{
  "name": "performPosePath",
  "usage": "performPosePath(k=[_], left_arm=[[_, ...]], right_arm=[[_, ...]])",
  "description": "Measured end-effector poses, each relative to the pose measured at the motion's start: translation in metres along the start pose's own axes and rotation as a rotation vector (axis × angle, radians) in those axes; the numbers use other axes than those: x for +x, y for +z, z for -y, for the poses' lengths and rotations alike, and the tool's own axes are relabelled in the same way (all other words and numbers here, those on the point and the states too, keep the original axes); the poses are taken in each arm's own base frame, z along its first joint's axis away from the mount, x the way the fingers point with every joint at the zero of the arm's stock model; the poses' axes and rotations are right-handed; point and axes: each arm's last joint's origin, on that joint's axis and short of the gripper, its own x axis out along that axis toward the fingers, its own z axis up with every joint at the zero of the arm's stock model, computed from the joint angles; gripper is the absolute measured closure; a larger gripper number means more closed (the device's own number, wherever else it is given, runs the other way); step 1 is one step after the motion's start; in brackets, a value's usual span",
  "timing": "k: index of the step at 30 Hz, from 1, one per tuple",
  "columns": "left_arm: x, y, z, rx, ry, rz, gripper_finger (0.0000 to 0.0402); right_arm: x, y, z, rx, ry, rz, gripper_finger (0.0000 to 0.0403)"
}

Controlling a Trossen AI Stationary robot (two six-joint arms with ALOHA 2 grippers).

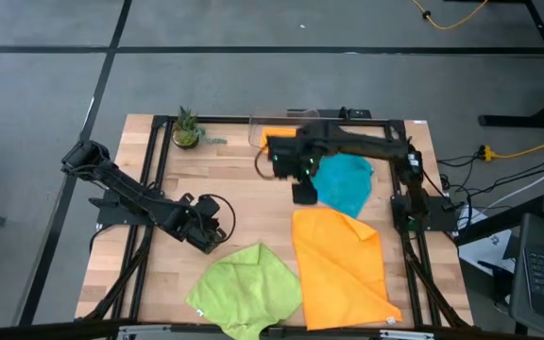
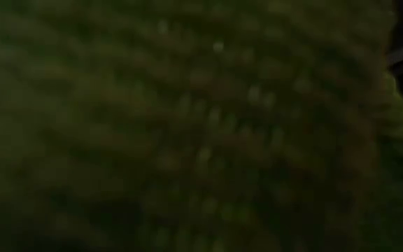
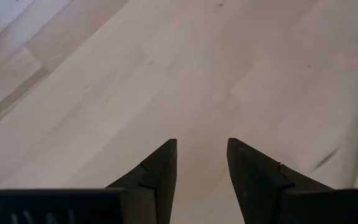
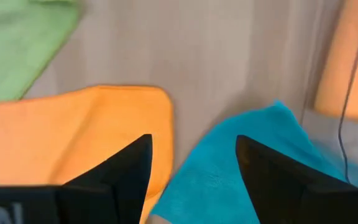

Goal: Fold microfiber towels
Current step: Fold the green microfiber cloth

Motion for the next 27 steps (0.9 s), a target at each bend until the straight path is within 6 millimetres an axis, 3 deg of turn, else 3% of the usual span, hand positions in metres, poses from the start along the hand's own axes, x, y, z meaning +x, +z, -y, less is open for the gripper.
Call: performPosePath(k=[5, 11, 14, 21, 27], left_arm=[[-0.002, -0.002, 0.004, 0.002, -0.032, 0.014, 0.0266], [-0.004, -0.005, 0.005, 0.015, -0.043, 0.016, 0.0266], [-0.004, -0.005, 0.005, 0.017, -0.041, 0.027, 0.0266], [-0.004, -0.003, 0.005, 0.018, -0.027, 0.080, 0.0266], [-0.004, -0.003, 0.005, 0.016, -0.029, 0.081, 0.0266]], right_arm=[[0.001, -0.022, -0.046, -0.120, 0.008, 0.024, 0.0169], [0.050, -0.077, -0.071, -0.126, 0.026, 0.098, 0.0169], [0.068, -0.095, -0.077, -0.080, 0.046, 0.199, 0.0169], [0.108, -0.096, -0.086, -0.092, 0.118, 0.537, 0.0169], [0.136, -0.082, -0.090, -0.109, 0.159, 0.827, 0.0169]])
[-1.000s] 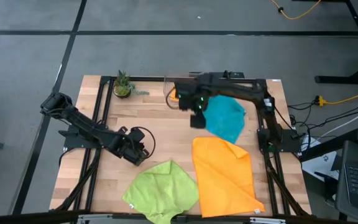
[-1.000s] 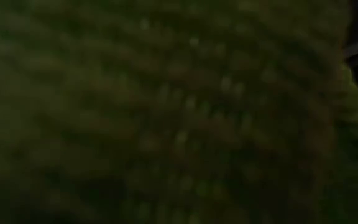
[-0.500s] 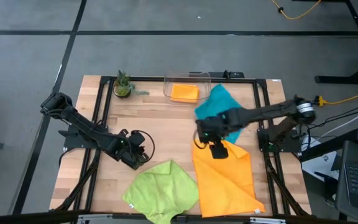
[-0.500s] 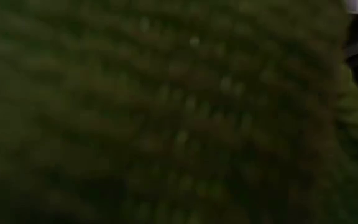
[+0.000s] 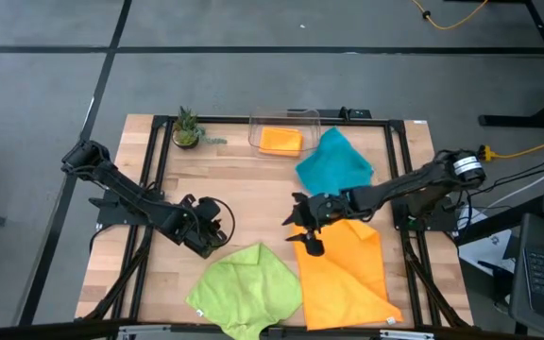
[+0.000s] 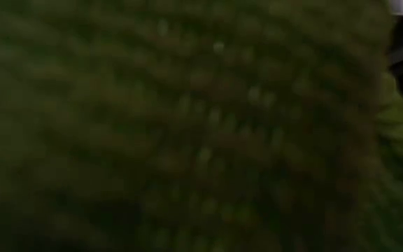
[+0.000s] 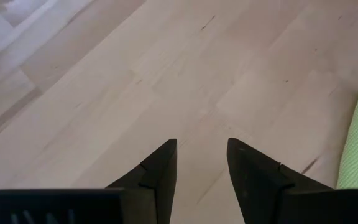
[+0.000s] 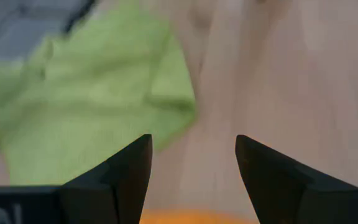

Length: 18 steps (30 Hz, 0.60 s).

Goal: Fold microfiber towels
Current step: Fold the green microfiber cloth

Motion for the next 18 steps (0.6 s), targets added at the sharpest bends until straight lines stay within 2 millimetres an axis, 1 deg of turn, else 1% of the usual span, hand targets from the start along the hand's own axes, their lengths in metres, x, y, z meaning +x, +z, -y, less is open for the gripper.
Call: performPosePath(k=[2, 5, 9, 11, 14, 18], left_arm=[[0.000, 0.000, 0.000, 0.000, 0.000, 0.000, 0.0266], [0.000, 0.000, 0.000, 0.000, 0.000, 0.001, 0.0266], [0.000, 0.000, 0.000, 0.000, 0.000, 0.001, 0.0266], [0.000, 0.000, 0.000, 0.001, 0.001, 0.001, 0.0266], [0.000, 0.000, 0.000, 0.001, 0.001, 0.001, 0.0266], [0.000, 0.000, 0.000, 0.004, 0.003, 0.000, 0.0266]], right_arm=[[0.010, 0.000, 0.001, 0.039, 0.009, 0.050, 0.0169], [0.035, -0.006, 0.000, 0.044, 0.044, -0.014, 0.0169], [0.069, 0.002, -0.003, -0.019, 0.170, -0.055, 0.0169], [0.083, 0.003, -0.005, -0.044, 0.244, -0.121, 0.0169], [0.098, 0.006, -0.004, -0.068, 0.311, -0.219, 0.0169], [0.115, 0.011, -0.005, -0.093, 0.402, -0.233, 0.0169]])
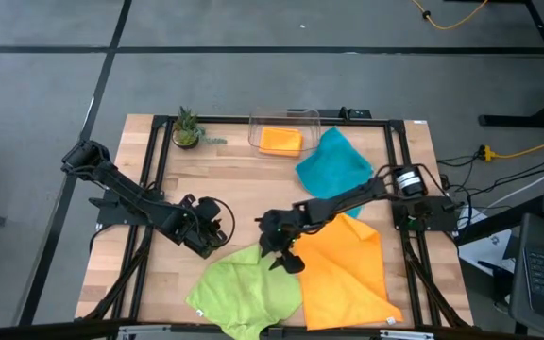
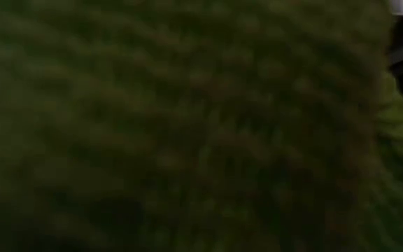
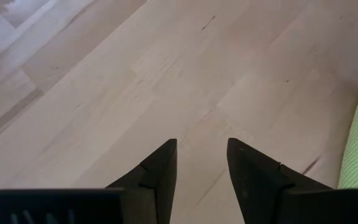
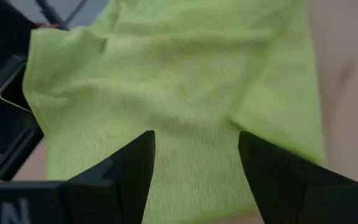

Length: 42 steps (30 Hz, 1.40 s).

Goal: Fold microfiber towels
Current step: Fold the green microfiber cloth

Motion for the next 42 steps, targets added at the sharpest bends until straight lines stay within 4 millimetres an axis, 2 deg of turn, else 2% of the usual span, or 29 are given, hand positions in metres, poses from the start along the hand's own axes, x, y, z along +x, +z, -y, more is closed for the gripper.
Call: performPosePath(k=[6, 11, 15, 18, 24, 28, 31, 34, 37, 42], left_arm=[[0.000, 0.000, 0.000, 0.022, -0.001, 0.000, 0.0266], [0.000, 0.000, 0.000, 0.022, -0.002, 0.001, 0.0266], [0.000, 0.000, 0.000, 0.022, -0.002, 0.002, 0.0266], [0.000, 0.000, 0.000, 0.022, -0.002, 0.002, 0.0266], [0.000, 0.001, 0.000, 0.020, 0.000, 0.003, 0.0266], [0.000, 0.001, 0.000, 0.020, 0.002, 0.008, 0.0266], [0.000, 0.001, 0.000, 0.019, 0.001, 0.009, 0.0266], [0.000, 0.001, 0.003, 0.008, -0.034, -0.020, 0.0266], [0.000, -0.001, 0.010, 0.039, -0.110, -0.063, 0.0266], [0.007, 0.002, 0.031, 0.110, -0.243, -0.012, 0.0266]], right_arm=[[0.018, -0.007, 0.016, 0.024, 0.066, -0.021, 0.0169], [0.022, -0.020, 0.042, 0.075, -0.041, -0.042, 0.0169], [0.011, -0.024, 0.062, 0.071, -0.112, -0.061, 0.0169], [-0.004, -0.025, 0.083, 0.030, -0.204, -0.054, 0.0169], [-0.032, -0.019, 0.123, 0.023, -0.336, -0.029, 0.0169], [-0.052, -0.004, 0.140, 0.095, -0.369, 0.017, 0.0169], [-0.060, 0.003, 0.142, 0.142, -0.356, -0.014, 0.0169], [-0.062, 0.010, 0.133, 0.175, -0.306, -0.094, 0.0169], [-0.068, 0.016, 0.118, 0.233, -0.278, -0.255, 0.0169], [-0.075, 0.027, 0.085, 0.276, -0.343, -0.518, 0.0169]])
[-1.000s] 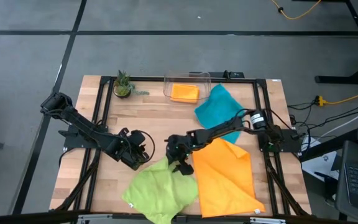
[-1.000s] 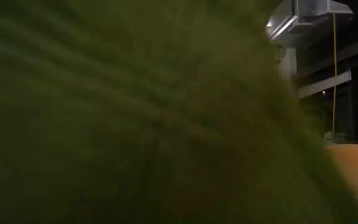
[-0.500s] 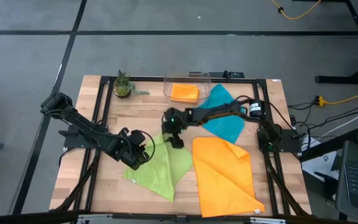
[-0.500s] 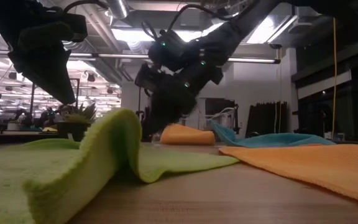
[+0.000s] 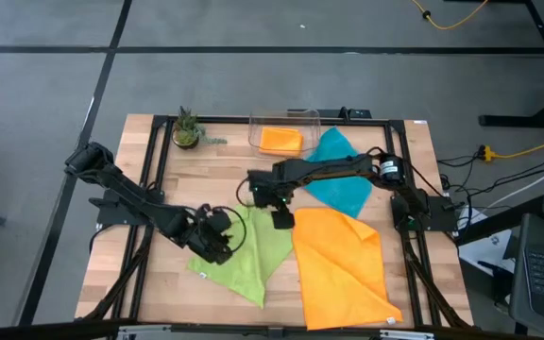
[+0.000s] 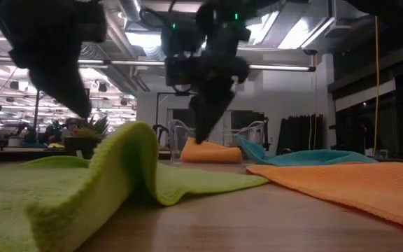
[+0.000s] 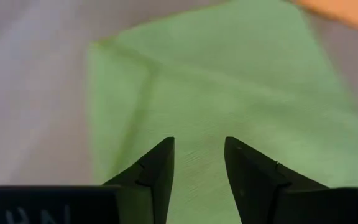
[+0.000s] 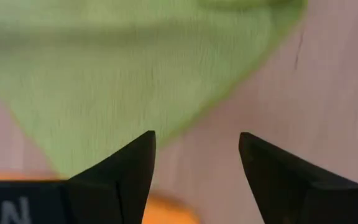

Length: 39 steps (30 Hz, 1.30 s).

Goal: Fold microfiber towels
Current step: Fold the green microfiber cloth

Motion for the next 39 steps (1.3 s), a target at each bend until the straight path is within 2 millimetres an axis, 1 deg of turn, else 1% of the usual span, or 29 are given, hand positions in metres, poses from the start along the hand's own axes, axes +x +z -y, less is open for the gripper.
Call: performPosePath(k=[2, 4, 8, 12, 15, 19, 22, 24, 26, 29, 32, 35, 37, 39], left_arm=[[0.011, 0.003, 0.005, -0.015, -0.047, -0.026, 0.0266], [0.024, 0.004, 0.005, -0.009, -0.048, -0.059, 0.0266], [0.048, 0.000, -0.002, 0.046, 0.047, -0.108, 0.0266], [0.061, 0.009, -0.013, 0.032, 0.161, -0.043, 0.0266], [0.067, 0.018, -0.025, -0.002, 0.215, -0.046, 0.0266], [0.071, 0.022, -0.041, -0.015, 0.302, -0.096, 0.0266], [0.070, 0.022, -0.055, -0.017, 0.400, -0.148, 0.0266], [0.068, 0.022, -0.066, -0.033, 0.498, -0.147, 0.0266], [0.066, 0.023, -0.073, -0.054, 0.547, -0.162, 0.0266], [0.062, 0.027, -0.070, -0.079, 0.493, -0.149, 0.0266], [0.056, 0.030, -0.060, -0.061, 0.385, -0.122, 0.0266], [0.046, 0.033, -0.046, 0.000, 0.247, -0.086, 0.0266], [0.044, 0.033, -0.041, 0.024, 0.169, -0.119, 0.0266], [0.047, 0.031, -0.040, 0.023, 0.137, -0.162, 0.0266]], right_arm=[[-0.002, -0.003, -0.011, -0.002, -0.014, -0.064, 0.0169], [-0.001, -0.004, -0.019, -0.016, -0.006, -0.087, 0.0169], [0.003, -0.005, -0.031, -0.031, -0.006, -0.107, 0.0169], [0.005, -0.013, -0.048, 0.022, 0.003, -0.205, 0.0169], [0.006, -0.016, -0.059, 0.010, 0.009, -0.250, 0.0169], [0.008, -0.017, -0.073, -0.040, 0.014, -0.262, 0.0169], [0.009, -0.018, -0.083, -0.063, 0.017, -0.270, 0.0169], [0.010, -0.018, -0.089, -0.080, 0.019, -0.274, 0.0169], [0.011, -0.018, -0.093, -0.094, 0.020, -0.278, 0.0169], [0.011, -0.020, -0.097, -0.097, 0.019, -0.291, 0.0169], [0.011, -0.020, -0.098, -0.098, 0.020, -0.296, 0.0169], [0.011, -0.020, -0.098, -0.099, 0.020, -0.295, 0.0169], [0.011, -0.020, -0.097, -0.098, 0.020, -0.295, 0.0169], [0.010, -0.020, -0.094, -0.094, 0.020, -0.293, 0.0169]])
